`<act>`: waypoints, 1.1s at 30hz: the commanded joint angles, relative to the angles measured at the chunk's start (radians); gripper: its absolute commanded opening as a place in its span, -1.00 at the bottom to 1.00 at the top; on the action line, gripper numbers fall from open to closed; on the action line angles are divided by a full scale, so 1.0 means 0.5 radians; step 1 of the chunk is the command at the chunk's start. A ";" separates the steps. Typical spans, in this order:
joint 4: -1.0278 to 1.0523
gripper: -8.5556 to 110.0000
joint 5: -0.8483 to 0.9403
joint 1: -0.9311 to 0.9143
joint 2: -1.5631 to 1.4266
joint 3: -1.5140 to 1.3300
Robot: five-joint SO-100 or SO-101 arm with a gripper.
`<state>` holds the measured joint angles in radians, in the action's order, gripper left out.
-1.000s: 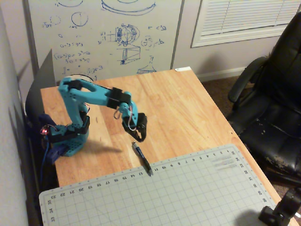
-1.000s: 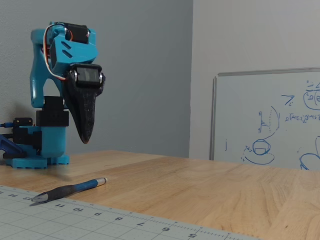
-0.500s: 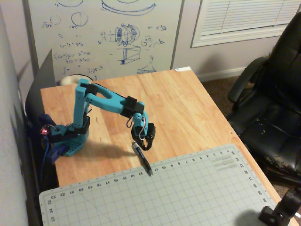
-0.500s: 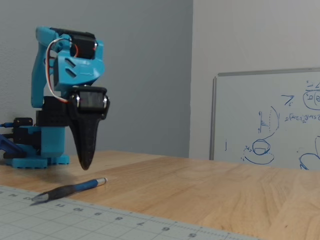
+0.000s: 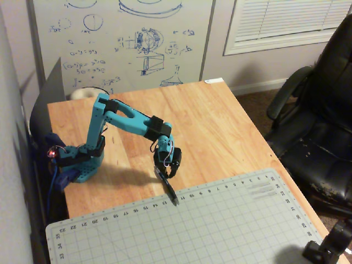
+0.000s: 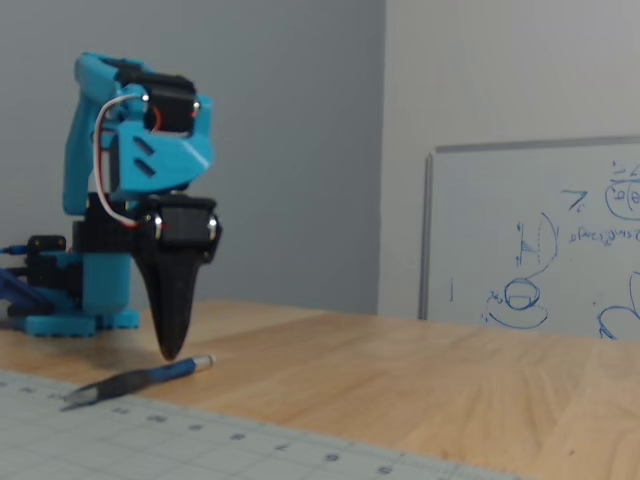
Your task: Touch the pen.
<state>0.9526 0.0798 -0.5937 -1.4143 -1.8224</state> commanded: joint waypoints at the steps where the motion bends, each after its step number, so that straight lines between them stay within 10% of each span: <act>1: 0.086 -0.85 0.012 -0.067 -0.031 0.129; 33: 0.098 -0.85 0.012 -0.040 0.028 0.295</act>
<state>0.9925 0.0798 -0.6228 -1.3530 -1.7871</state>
